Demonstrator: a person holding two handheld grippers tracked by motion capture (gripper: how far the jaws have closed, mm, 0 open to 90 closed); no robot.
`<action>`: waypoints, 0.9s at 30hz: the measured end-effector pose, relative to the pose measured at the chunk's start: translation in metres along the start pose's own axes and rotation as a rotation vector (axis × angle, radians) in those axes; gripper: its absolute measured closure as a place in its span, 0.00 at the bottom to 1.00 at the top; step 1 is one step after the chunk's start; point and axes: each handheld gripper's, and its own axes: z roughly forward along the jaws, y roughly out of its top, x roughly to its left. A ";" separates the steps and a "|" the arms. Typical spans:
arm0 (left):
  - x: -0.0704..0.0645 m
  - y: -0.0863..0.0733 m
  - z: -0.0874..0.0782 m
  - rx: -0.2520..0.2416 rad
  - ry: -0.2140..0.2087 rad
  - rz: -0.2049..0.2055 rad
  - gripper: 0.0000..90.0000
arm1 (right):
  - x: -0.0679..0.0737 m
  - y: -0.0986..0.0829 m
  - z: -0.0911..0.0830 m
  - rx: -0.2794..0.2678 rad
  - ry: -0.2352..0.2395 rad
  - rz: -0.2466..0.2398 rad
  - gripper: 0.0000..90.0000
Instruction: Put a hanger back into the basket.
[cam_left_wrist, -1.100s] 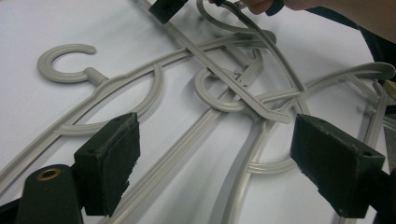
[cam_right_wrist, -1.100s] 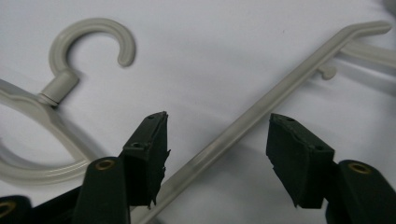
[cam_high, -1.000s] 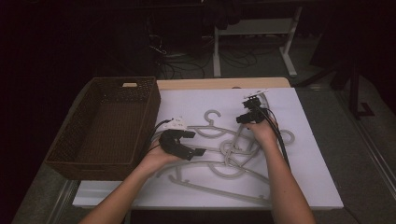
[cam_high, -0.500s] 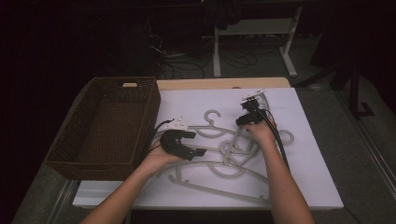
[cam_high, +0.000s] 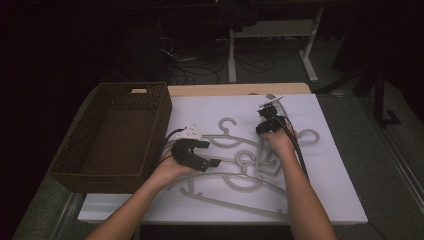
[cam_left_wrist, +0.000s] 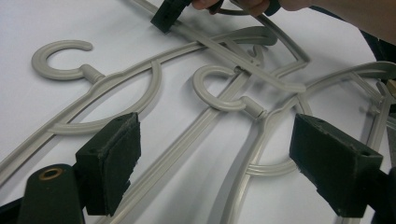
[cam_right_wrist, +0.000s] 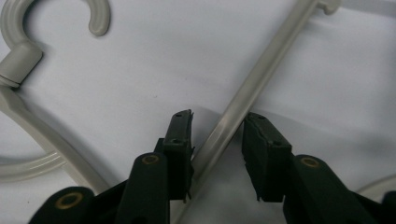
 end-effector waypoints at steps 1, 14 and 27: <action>0.000 0.000 0.000 0.000 0.000 -0.001 0.19 | 0.000 0.000 0.000 0.001 -0.001 -0.001 0.71; 0.000 0.000 0.000 -0.001 0.001 -0.002 0.19 | 0.000 -0.001 -0.005 -0.019 -0.011 -0.044 0.86; 0.003 -0.002 -0.002 -0.008 -0.001 -0.022 0.19 | 0.008 -0.003 -0.017 -0.047 -0.015 -0.107 0.89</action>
